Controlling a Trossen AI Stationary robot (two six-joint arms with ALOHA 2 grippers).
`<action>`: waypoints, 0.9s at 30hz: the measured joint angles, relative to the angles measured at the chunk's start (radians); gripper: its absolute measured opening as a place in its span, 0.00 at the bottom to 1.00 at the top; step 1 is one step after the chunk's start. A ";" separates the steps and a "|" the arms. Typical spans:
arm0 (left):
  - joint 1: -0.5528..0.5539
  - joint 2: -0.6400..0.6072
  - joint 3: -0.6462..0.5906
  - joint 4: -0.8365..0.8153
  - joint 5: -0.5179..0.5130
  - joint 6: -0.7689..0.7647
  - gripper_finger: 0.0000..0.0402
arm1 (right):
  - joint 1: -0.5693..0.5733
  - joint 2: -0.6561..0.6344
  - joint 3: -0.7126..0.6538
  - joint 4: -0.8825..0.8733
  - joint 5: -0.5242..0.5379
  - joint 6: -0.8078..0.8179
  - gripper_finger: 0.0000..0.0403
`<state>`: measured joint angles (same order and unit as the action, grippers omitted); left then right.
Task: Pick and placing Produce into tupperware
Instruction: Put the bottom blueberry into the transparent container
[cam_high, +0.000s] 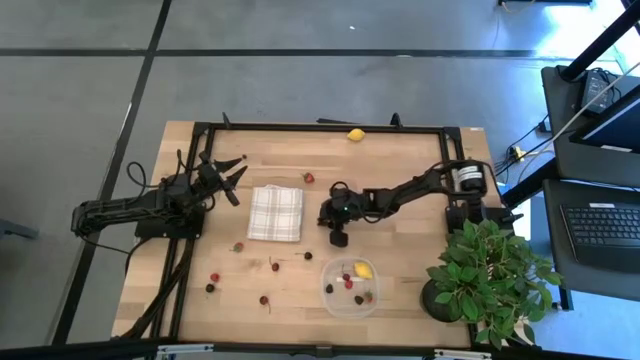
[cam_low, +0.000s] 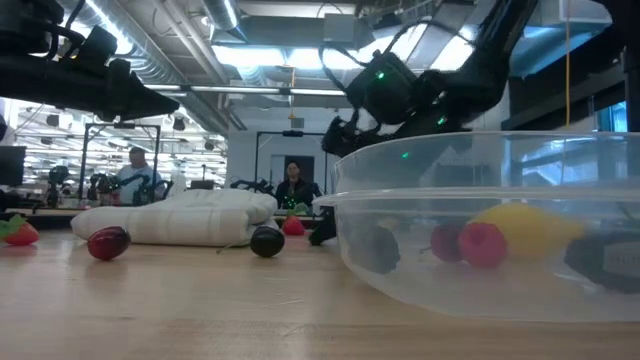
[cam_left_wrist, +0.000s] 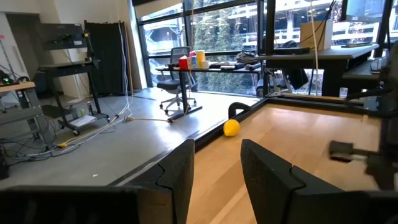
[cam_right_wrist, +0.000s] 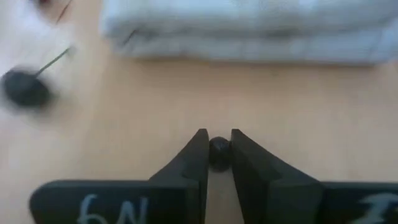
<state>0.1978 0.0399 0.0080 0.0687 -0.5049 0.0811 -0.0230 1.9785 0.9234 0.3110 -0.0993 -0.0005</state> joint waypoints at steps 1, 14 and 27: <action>0.000 0.000 0.000 0.000 0.000 0.000 0.31 | 0.005 -0.021 0.003 -0.033 -0.008 0.000 0.14; 0.000 0.000 0.000 0.000 -0.003 0.006 0.31 | 0.205 -0.264 0.087 -0.288 -0.067 0.108 0.13; 0.000 0.000 0.000 0.000 -0.003 0.006 0.31 | 0.370 -0.217 0.086 -0.309 -0.023 0.347 0.13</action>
<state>0.1981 0.0402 0.0081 0.0685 -0.5079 0.0872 0.3470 1.7620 1.0092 0.0018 -0.1220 0.3460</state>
